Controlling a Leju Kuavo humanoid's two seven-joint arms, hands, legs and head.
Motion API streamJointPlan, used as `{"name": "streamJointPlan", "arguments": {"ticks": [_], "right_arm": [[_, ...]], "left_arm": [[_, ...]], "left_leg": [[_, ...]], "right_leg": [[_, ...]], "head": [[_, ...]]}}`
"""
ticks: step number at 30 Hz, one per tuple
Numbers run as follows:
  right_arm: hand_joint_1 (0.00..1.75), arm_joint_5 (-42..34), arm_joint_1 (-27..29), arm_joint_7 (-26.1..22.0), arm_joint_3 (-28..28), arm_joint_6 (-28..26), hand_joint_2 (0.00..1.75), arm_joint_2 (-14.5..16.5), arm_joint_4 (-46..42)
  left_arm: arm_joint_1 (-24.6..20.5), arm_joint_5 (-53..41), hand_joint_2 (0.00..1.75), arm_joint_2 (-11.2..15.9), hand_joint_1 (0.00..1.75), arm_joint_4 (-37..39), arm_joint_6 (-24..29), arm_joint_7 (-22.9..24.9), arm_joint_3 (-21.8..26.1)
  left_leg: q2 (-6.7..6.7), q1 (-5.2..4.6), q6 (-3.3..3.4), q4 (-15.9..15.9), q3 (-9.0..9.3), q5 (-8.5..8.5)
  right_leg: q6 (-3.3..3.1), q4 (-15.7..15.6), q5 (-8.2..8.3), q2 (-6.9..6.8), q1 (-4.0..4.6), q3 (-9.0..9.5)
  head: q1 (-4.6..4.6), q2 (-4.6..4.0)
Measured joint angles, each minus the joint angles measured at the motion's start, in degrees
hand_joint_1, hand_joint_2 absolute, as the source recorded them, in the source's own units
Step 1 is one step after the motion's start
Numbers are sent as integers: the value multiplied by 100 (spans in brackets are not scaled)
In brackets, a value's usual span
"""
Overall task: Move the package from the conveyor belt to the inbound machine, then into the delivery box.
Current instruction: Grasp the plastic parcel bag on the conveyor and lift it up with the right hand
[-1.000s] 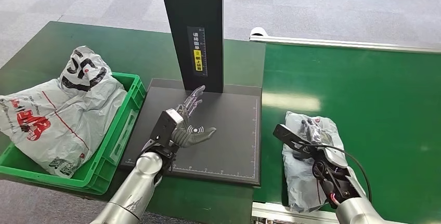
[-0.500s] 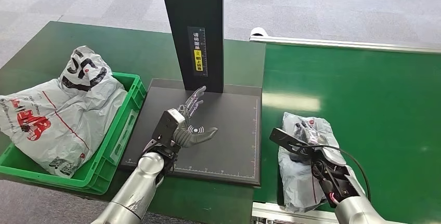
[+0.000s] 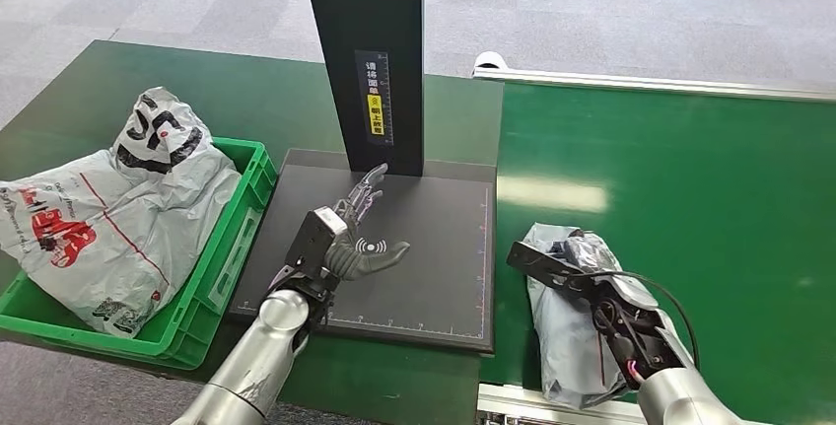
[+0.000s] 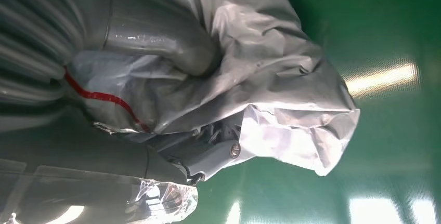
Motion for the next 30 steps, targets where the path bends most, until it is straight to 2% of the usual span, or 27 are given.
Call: {"name": "streamJointPlan", "arguments": {"ticks": [5,9,14,16,20,24,27,30], "right_arm": [[175,-44,39,-120,99,-212,175,2,-72],[175,-111,14,-427,163,-998,175,46,-267],[175,-153,-66,-481,187,-1253,175,107,-459],[175,-311,-38,-659,174,-1559,175,132,-562],[175,-1185,165,-1492,-141,-2699,175,246,-1213],[175,-2535,508,-2625,-678,-3653,175,383,-2250],[175,-3179,786,-3356,-983,-4068,175,443,-2929],[175,-3397,1024,-3722,-1087,-4242,175,492,-3468]], "left_arm": [[52,29,175,54,0,-91,10,-2,0],[137,45,175,111,0,-268,36,-2,16],[221,56,175,160,0,-445,36,2,30],[240,41,175,174,0,-488,117,-7,34],[290,61,175,167,0,-601,642,-214,103],[311,550,175,97,0,-772,955,-640,222],[343,943,175,60,0,-981,1119,-755,292],[364,1141,175,40,0,-1179,1223,-775,324]], "left_leg": [[0,0,0,0,-4,0],[4,0,0,-1,-5,0],[-2,1,0,-1,-4,1],[0,0,0,-1,-6,1],[-1,0,0,0,-6,1],[-7,0,0,0,-7,0],[-2,0,0,-1,-8,-1],[1,0,0,-1,-6,-2]], "right_leg": [[0,0,0,0,0,0],[0,1,0,1,0,-2],[0,1,0,-3,1,-1],[0,1,0,-2,0,-1],[0,1,0,-3,0,-4],[4,1,-3,-8,0,-3],[4,1,-4,-4,0,-3],[4,0,-4,-2,0,-3]], "head": [[0,1],[0,-1],[1,0],[1,0],[0,-1],[0,1],[1,0],[1,1]]}}
